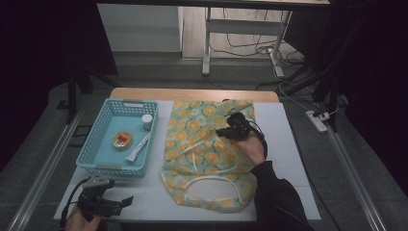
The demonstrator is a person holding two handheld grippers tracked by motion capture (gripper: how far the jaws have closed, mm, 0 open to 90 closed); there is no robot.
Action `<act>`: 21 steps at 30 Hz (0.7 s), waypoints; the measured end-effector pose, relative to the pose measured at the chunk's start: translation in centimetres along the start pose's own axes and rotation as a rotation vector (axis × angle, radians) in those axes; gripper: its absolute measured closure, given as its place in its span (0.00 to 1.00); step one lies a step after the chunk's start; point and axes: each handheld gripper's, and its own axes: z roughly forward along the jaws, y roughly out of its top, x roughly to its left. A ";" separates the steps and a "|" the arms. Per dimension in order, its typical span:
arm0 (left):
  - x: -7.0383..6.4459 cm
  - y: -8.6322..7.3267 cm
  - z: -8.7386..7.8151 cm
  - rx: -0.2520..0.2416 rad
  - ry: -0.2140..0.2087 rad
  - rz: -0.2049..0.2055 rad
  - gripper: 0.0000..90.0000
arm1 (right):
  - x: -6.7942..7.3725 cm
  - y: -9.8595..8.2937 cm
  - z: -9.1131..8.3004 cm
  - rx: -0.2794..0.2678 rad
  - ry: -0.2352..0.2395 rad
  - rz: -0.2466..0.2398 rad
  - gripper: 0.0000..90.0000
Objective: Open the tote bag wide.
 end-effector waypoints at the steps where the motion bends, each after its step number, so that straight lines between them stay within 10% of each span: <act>1: 0.0 0.0 0.0 0.000 0.000 0.000 0.02 | -0.2 0.0 0.3 0.000 -0.005 -0.003 0.99; 12: 0.0 0.0 0.0 0.001 0.000 0.002 0.02 | -1.4 -1.4 4.2 0.087 -0.033 -0.006 0.98; 21: -0.1 0.0 0.0 0.003 0.000 0.005 0.02 | -1.0 -0.6 1.6 -0.001 -0.023 0.027 0.70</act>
